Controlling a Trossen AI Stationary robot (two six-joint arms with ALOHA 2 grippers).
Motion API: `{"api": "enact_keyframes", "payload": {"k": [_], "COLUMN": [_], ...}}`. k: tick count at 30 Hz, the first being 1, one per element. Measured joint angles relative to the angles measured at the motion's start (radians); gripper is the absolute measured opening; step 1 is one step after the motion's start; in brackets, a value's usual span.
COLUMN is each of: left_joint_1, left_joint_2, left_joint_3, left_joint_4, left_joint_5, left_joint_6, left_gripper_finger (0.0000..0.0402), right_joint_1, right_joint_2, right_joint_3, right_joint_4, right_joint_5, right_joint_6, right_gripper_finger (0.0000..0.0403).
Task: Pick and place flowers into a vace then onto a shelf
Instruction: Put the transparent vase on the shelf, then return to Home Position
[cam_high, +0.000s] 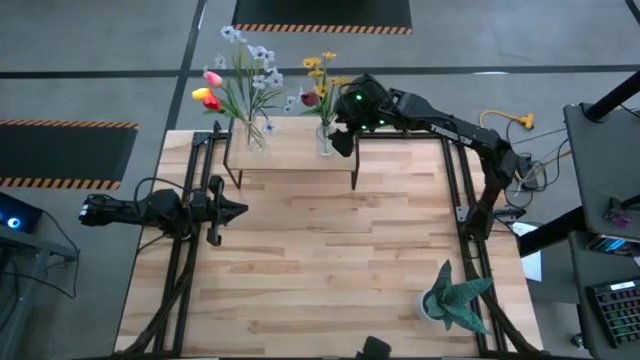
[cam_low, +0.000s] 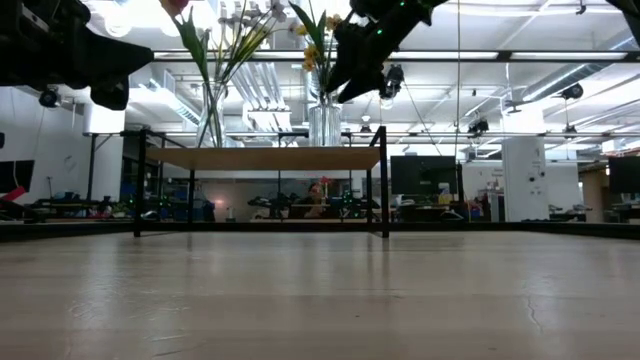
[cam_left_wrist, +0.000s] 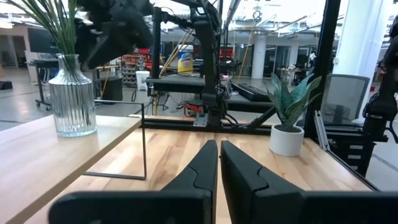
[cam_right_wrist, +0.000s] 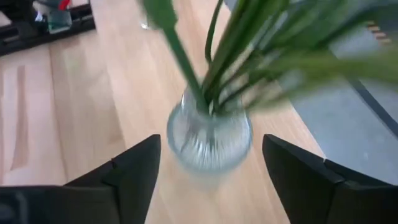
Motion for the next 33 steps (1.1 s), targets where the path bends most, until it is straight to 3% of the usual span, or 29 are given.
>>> {"api": "enact_keyframes", "payload": {"k": [6, 10, 16, 24, 26, 29, 33], "left_joint_1": [0.000, 0.000, 0.000, 0.000, 0.000, 0.000, 0.000], "left_joint_2": [0.000, 0.000, 0.000, 0.000, 0.000, 0.000, 0.000], "left_joint_3": [0.000, 0.000, 0.000, 0.000, 0.000, 0.000, 0.001], "left_joint_4": [0.000, 0.000, -0.002, -0.030, -0.029, -0.030, -0.029], "left_joint_5": [0.000, 0.000, 0.000, 0.000, 0.000, 0.000, 0.000], "left_joint_6": [0.000, -0.003, -0.025, -0.026, -0.026, -0.026, -0.026], "left_gripper_finger": [0.0002, 0.0002, 0.0002, 0.0002, 0.0002, 0.0002, 0.0002], "right_joint_1": [0.015, 0.070, 0.259, 0.408, 0.438, 0.474, 0.487], "right_joint_2": [-0.105, -0.225, -0.476, -0.779, -0.840, -0.898, -0.953], "right_joint_3": [-0.048, -0.169, -0.596, -1.080, -1.170, -1.296, -1.402], "right_joint_4": [-0.069, -0.016, 0.375, 0.800, 0.863, 0.956, 1.063], "right_joint_5": [-0.006, -0.006, 0.084, 0.083, 0.063, -0.050, -0.083], "right_joint_6": [-0.003, 0.007, 0.011, 0.057, 0.035, -0.039, 0.029], "right_gripper_finger": [0.0284, 0.0275, 0.0251, 0.0218, 0.0212, 0.0202, 0.0183]}}
